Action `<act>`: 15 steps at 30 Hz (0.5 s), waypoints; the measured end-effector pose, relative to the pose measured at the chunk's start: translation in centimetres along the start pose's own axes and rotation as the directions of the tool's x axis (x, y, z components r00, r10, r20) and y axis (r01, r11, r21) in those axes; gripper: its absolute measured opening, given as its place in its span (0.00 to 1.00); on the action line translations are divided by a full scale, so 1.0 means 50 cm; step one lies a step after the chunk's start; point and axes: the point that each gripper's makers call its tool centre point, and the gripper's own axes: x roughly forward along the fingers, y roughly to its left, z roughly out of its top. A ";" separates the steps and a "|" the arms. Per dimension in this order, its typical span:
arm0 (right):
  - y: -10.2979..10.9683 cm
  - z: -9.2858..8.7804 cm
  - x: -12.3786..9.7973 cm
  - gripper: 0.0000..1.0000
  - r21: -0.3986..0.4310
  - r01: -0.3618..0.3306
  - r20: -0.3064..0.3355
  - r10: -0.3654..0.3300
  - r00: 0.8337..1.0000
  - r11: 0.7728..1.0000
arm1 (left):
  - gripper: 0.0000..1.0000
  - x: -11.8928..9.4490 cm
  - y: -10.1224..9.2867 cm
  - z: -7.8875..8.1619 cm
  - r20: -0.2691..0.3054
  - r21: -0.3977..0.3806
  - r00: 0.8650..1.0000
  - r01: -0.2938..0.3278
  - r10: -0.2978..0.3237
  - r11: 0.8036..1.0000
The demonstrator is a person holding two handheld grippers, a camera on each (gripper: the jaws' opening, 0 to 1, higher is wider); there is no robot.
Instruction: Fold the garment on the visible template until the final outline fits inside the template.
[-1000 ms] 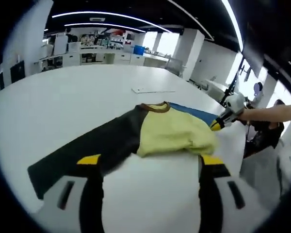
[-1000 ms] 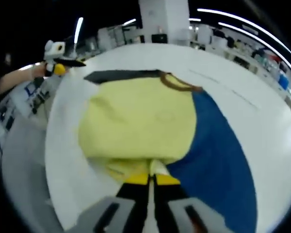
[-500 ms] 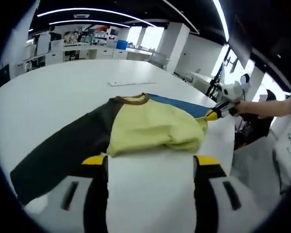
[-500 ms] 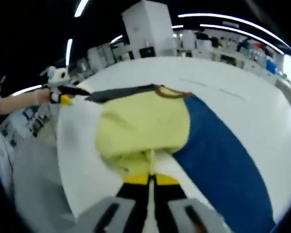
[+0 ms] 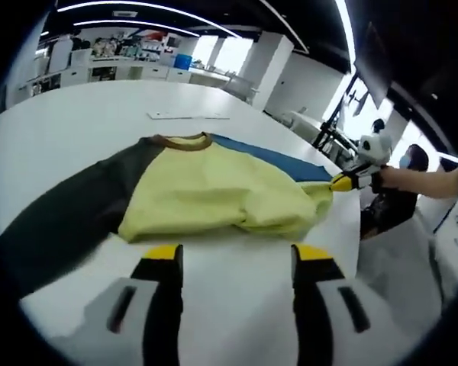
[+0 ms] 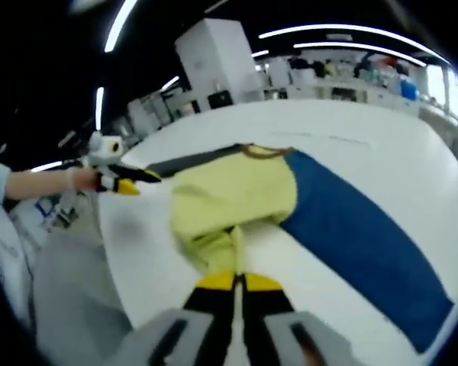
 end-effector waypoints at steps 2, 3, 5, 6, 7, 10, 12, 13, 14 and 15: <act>0.009 -0.005 -0.006 0.00 0.015 -0.003 0.010 0.002 1.000 1.000 | 0.46 0.008 0.001 -0.002 0.005 -0.014 1.000 -0.009 0.009 1.000; 0.012 -0.007 -0.008 0.00 0.020 -0.003 0.014 0.003 1.000 1.000 | 0.43 0.012 0.005 -0.004 0.005 -0.025 1.000 -0.016 0.016 1.000; 0.020 -0.013 -0.012 0.00 0.029 -0.003 0.019 0.003 1.000 1.000 | 0.38 0.024 0.003 -0.004 0.012 -0.051 1.000 -0.028 0.028 0.998; 0.023 -0.017 -0.014 0.00 0.034 -0.004 0.022 0.003 1.000 0.999 | 0.37 0.028 0.007 -0.003 0.015 -0.066 0.999 -0.030 0.031 0.997; 0.025 -0.018 -0.016 0.00 0.038 -0.004 0.025 0.003 1.000 0.999 | 0.36 0.034 0.008 -0.001 0.020 -0.095 0.999 -0.028 0.030 0.995; 0.032 -0.025 -0.023 0.00 0.063 -0.006 0.040 0.003 0.999 0.998 | 0.29 0.047 0.017 0.001 0.035 -0.144 0.998 -0.039 0.045 0.989; 0.031 -0.028 -0.024 0.00 0.075 -0.002 0.044 -0.001 0.999 0.997 | 0.24 0.056 0.021 0.004 0.051 -0.215 0.997 -0.046 0.058 0.975; 0.032 -0.031 -0.025 0.00 0.080 -0.002 0.046 -0.002 0.999 0.997 | 0.23 0.061 0.023 0.011 0.073 -0.248 0.996 -0.039 0.059 0.968; 0.034 -0.035 -0.027 0.00 0.088 -0.001 0.046 -0.003 0.999 0.996 | 0.21 0.064 0.021 0.010 0.075 -0.282 0.995 -0.041 0.064 0.958; 0.035 -0.038 -0.028 0.00 0.091 0.000 0.047 -0.004 0.999 0.996 | 0.20 0.066 0.020 0.011 0.078 -0.302 0.995 -0.038 0.064 0.953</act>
